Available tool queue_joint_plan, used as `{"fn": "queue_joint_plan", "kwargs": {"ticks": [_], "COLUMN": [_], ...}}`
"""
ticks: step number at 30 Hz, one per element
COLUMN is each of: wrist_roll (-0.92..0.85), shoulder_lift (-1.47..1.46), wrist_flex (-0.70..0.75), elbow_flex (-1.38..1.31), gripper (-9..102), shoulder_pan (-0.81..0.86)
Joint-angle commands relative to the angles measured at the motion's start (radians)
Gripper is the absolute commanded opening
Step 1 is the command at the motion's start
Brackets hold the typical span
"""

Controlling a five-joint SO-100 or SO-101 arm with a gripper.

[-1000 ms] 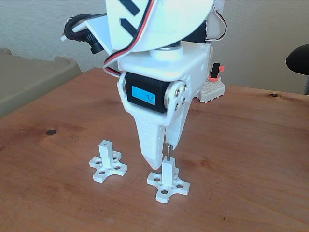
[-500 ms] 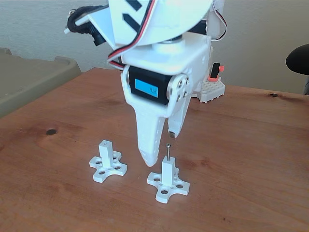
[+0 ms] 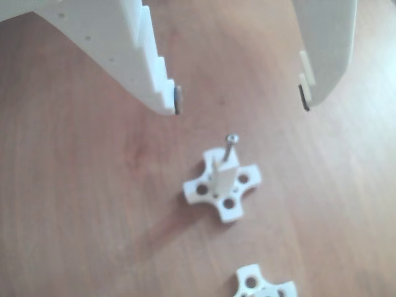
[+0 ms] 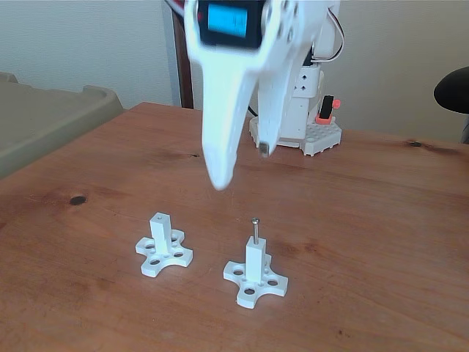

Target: Grab the screw and set it in the hole.

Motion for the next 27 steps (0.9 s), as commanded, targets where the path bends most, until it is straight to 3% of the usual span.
{"fn": "queue_joint_plan", "kwargs": {"ticks": [1,5,8,11,20,27], "wrist_roll": [-0.029,-0.077,-0.081,-0.078,-0.067,-0.077], "shoulder_lift": [0.224,0.354,0.453,0.626,0.899,1.046], "wrist_flex": [-0.023,-0.086,-0.103,-0.213,-0.391,-0.448], "elbow_flex": [0.063,0.184,0.291,0.538,0.951,1.169], "gripper": [16,-4,-4,-4,-4,-4], "shoulder_pan": [0.028,0.055,0.074,0.084,0.081,0.075]}}
